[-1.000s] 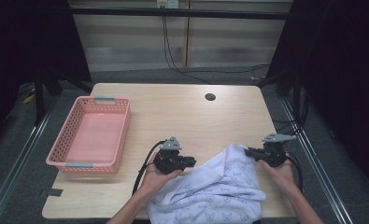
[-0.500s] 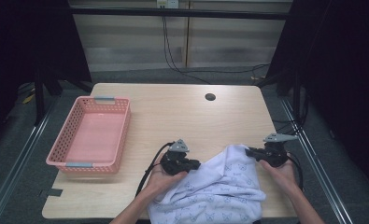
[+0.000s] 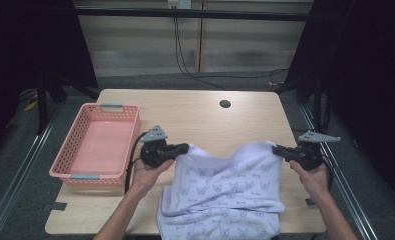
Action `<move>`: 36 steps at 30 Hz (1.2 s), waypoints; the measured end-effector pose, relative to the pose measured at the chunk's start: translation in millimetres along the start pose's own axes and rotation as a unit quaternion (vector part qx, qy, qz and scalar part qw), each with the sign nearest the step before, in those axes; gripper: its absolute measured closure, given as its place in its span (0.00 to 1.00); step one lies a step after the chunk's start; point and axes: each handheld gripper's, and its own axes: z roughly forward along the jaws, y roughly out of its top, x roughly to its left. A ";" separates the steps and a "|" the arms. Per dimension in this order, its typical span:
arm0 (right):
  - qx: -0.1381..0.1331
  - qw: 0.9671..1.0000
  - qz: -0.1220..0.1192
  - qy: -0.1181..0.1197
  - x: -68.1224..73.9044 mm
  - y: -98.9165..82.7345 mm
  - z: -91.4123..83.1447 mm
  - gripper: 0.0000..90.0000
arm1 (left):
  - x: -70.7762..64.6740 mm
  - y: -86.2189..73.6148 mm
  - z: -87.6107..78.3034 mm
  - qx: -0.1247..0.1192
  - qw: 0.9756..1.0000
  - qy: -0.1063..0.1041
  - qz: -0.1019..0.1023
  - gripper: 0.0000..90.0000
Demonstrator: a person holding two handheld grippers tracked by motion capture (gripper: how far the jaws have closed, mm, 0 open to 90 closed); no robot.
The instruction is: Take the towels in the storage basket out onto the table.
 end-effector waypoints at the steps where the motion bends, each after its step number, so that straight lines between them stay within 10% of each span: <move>1: -0.011 1.000 -0.001 -0.002 -0.4 4.8 -4.3 0.95 | 3.5 3.5 -6.1 -0.011 1.000 0.009 -0.001 0.96; 14: -0.067 0.997 -0.023 0.001 1.3 75.8 -5.8 0.95 | 40.8 45.7 -26.7 -0.053 0.996 0.068 -0.009 0.96; 24: -0.044 0.998 -0.023 -0.026 -22.5 121.1 42.2 0.95 | 86.0 88.8 -7.5 -0.058 0.994 0.095 -0.008 0.96; 31: 0.007 0.997 0.005 -0.075 -41.8 113.9 94.9 0.79 | 124.4 53.7 25.0 -0.006 0.990 0.118 -0.081 0.72; 36: 0.005 0.998 0.003 -0.056 -38.0 83.3 95.5 0.74 | 113.8 40.0 23.3 0.008 0.993 0.092 -0.071 0.68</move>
